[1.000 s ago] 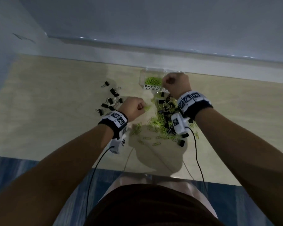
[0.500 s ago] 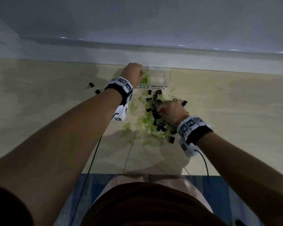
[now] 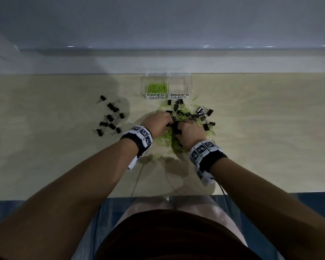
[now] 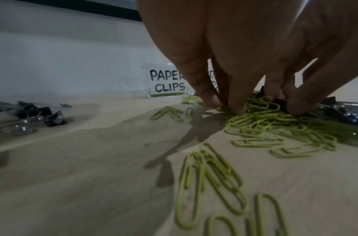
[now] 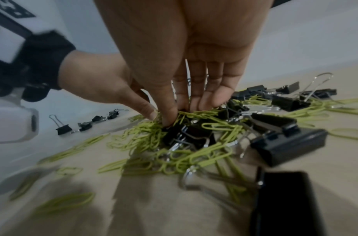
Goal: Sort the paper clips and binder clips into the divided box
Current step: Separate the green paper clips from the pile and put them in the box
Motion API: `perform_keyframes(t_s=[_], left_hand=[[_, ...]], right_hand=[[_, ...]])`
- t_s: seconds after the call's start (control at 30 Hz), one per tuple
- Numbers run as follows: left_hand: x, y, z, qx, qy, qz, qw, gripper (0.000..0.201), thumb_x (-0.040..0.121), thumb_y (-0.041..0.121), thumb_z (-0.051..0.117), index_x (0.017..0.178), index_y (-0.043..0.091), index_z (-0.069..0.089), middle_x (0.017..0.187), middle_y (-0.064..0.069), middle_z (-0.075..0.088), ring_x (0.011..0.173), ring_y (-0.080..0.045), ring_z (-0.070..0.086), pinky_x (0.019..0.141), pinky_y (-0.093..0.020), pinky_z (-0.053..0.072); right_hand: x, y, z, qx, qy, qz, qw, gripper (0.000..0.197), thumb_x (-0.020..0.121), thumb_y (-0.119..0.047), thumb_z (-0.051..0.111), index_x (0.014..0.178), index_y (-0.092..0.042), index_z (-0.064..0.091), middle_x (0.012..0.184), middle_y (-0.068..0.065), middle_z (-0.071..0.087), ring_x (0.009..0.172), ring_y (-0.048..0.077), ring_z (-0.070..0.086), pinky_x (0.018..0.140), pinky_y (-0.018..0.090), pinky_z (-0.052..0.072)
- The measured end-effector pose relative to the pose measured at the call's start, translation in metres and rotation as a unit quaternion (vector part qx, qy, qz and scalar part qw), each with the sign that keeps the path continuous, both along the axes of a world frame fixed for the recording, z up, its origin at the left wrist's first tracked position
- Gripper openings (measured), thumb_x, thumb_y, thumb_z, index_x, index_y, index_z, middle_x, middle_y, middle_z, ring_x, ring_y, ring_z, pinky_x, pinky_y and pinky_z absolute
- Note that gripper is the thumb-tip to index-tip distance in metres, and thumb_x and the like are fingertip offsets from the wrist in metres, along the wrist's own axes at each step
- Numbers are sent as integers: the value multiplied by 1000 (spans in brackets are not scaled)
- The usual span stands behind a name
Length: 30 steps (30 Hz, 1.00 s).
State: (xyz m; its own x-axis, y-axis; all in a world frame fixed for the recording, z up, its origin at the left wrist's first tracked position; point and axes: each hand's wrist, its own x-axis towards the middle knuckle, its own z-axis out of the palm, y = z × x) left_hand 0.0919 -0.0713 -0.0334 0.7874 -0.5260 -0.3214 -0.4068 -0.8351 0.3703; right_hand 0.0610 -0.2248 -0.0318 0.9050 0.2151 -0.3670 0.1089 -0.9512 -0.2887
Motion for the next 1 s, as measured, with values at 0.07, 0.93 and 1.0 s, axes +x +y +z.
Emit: perform_keyframes(t_s=[0.07, 0.93, 1.0], left_hand=[[-1, 2, -2, -4, -8, 6, 1000, 26, 87, 13, 58, 113, 11, 62, 117, -5, 57, 110, -24, 50, 91, -36, 43], [13, -6, -4, -69, -28, 139, 987, 41, 88, 13, 59, 129, 15, 53, 128, -6, 49, 118, -24, 44, 103, -36, 38], [15, -11, -8, -47, -19, 136, 989, 40, 84, 11, 63, 124, 13, 57, 129, -8, 49, 119, -27, 44, 104, -37, 37]], right_hand=[[1, -2, -1, 28, -6, -17, 999, 21, 82, -17, 64, 102, -12, 65, 106, 8, 62, 100, 27, 57, 78, 35, 51], [5, -25, -2, 113, -148, 42, 982, 15, 84, -18, 55, 85, -12, 68, 79, 3, 63, 73, 24, 58, 69, 40, 53], [3, -5, -1, 82, -128, 55, 987, 18, 84, -13, 54, 94, -8, 68, 87, 7, 63, 80, 28, 58, 69, 39, 53]])
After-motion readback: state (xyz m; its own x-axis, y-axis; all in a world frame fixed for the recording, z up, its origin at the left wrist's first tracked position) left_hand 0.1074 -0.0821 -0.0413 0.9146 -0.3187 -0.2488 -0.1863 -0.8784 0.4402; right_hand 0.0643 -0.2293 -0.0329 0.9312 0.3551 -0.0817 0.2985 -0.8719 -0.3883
